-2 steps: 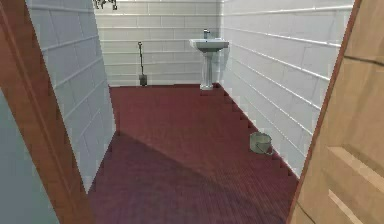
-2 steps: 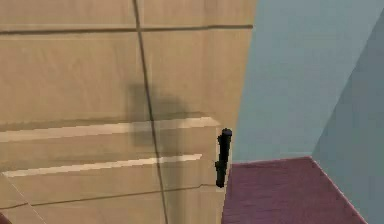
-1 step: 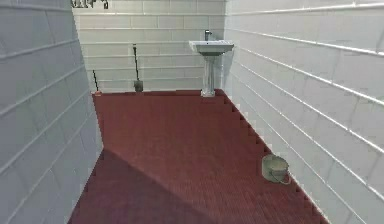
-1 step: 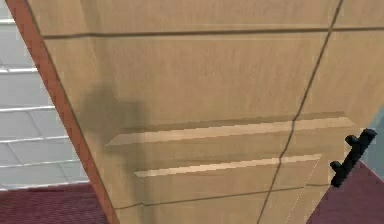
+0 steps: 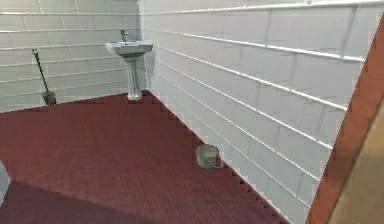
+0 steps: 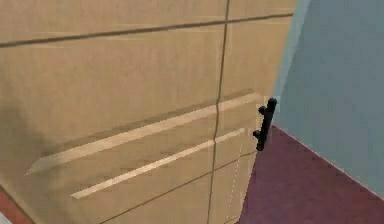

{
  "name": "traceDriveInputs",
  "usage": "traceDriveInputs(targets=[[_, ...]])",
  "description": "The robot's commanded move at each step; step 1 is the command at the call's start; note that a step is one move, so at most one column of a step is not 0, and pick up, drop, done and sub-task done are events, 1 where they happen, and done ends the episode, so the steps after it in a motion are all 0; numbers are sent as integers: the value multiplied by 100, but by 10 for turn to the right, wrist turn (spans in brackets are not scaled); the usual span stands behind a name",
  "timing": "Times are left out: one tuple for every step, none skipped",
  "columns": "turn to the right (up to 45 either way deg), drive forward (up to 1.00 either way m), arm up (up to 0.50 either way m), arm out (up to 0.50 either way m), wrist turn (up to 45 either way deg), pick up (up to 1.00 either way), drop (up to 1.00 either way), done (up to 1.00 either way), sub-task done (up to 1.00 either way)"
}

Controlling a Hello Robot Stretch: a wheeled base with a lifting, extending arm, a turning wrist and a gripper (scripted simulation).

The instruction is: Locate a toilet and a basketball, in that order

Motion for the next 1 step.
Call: traceDriveInputs(targets=[[0, 45, 0, 0, 0, 0, 0, 0, 0]])
